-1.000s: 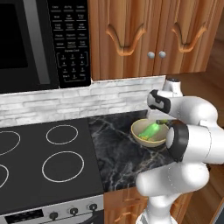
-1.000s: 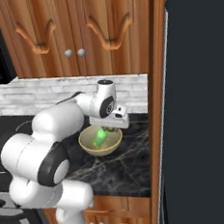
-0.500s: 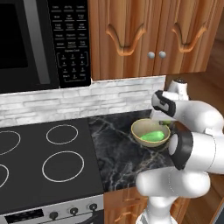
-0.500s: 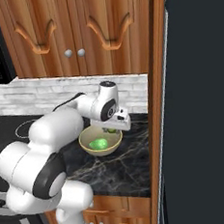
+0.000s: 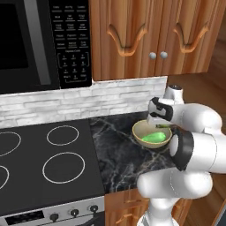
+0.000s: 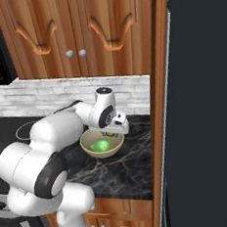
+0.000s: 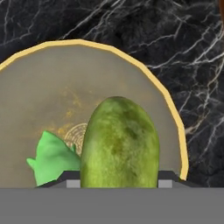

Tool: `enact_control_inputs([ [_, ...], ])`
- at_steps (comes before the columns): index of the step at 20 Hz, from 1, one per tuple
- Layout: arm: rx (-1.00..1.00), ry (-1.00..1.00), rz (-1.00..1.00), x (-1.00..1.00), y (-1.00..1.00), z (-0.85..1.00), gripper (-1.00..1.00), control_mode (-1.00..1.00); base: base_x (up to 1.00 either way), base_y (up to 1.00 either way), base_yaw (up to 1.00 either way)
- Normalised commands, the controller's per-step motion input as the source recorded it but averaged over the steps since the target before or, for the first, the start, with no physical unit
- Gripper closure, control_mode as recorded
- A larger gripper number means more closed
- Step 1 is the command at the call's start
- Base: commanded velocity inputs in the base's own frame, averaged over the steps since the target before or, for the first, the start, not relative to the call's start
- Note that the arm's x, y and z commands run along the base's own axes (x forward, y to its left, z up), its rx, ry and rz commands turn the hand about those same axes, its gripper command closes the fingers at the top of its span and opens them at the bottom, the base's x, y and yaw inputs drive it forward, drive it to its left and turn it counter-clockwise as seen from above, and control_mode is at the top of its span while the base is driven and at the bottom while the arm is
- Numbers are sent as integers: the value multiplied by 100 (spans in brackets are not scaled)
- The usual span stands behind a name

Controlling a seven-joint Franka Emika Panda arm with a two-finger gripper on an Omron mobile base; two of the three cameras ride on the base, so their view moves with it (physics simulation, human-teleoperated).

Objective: Take the mango, corn, and lemon wedge from the freezer and place them in the bowl on the counter.

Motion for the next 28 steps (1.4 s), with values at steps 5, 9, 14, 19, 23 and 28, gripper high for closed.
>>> enact_control_inputs([
  [5,0,5,0,44,0,-28,100,-100,0,0,0],
  [9,0,2,0,9,1,-23,-100,-100,0,0,0],
  [14,0,-1,0,0,0,-7,-100,-100,0,0,0],
  [19,0,-3,0,-3,0,0,-100,-100,0,0,0],
  [23,0,-2,0,-28,1,6,-100,-100,0,0,0],
  [28,0,-8,0,-60,0,23,-100,-100,0,0,0],
])
